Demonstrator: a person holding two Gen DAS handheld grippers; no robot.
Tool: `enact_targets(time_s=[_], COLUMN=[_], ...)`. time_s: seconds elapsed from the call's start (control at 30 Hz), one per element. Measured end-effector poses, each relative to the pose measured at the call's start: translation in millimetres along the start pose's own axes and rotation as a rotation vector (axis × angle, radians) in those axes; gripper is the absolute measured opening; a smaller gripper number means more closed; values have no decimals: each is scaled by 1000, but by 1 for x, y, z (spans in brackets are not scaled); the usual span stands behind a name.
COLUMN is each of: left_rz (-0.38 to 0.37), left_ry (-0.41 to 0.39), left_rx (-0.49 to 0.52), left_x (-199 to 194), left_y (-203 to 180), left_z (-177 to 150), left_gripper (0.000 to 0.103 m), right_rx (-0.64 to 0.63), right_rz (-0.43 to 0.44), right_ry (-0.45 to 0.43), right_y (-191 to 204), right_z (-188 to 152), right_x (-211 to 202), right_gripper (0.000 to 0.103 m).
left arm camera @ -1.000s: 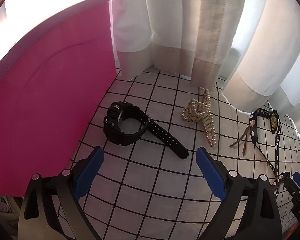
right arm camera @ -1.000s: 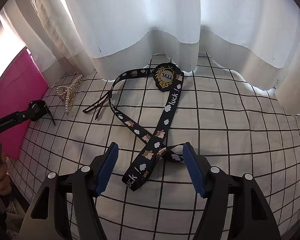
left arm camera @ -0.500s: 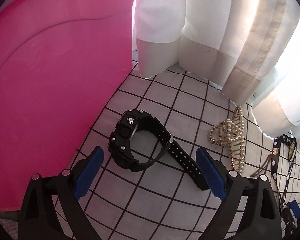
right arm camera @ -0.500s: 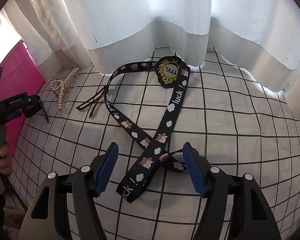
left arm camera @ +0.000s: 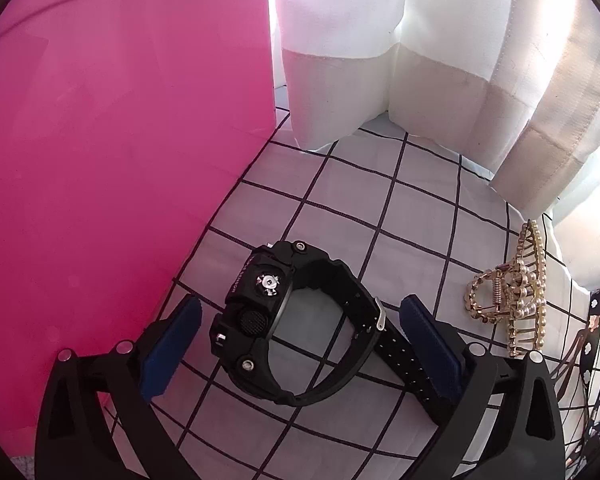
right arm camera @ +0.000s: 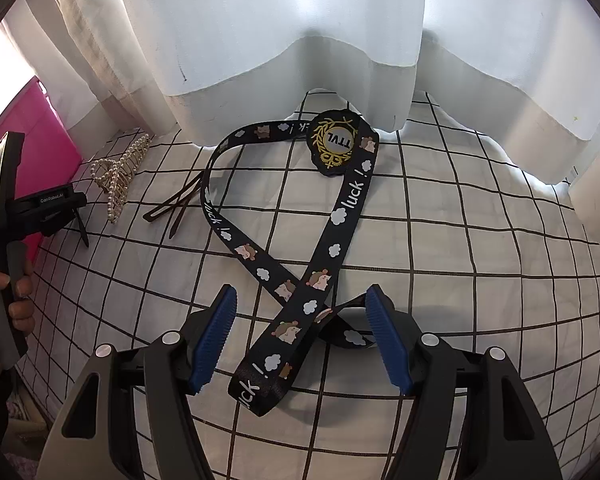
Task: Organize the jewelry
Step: 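Grasp the black wristwatch with the left tool while the right tool grasps the black lanyard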
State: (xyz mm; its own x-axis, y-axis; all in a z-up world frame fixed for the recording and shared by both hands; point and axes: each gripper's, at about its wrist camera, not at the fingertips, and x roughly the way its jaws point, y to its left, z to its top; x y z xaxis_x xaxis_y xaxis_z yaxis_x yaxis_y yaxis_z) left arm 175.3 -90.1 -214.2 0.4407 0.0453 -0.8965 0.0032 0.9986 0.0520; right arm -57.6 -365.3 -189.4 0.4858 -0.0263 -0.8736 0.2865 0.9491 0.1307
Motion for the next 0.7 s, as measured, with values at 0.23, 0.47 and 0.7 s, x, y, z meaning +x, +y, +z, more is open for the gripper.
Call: enact_targets(time_s=[0.23,0.47,0.7], left_rz=[-13,-38,-42], left_ry=[-23,-28,-40], left_rx=[-7,-15,-8], left_x=[12,9,11], left_y=[4,13,13], left_z=[-1,-12,-6], left_gripper=[98,98,98], right_rx=[1,-23,-70], right_rz=[-1,-78,-118], right_ry=[13,54,-9], right_y=[4,11,18], right_z=[1,6,14], right_x=[5,28,40], right_gripper=[64,67,78])
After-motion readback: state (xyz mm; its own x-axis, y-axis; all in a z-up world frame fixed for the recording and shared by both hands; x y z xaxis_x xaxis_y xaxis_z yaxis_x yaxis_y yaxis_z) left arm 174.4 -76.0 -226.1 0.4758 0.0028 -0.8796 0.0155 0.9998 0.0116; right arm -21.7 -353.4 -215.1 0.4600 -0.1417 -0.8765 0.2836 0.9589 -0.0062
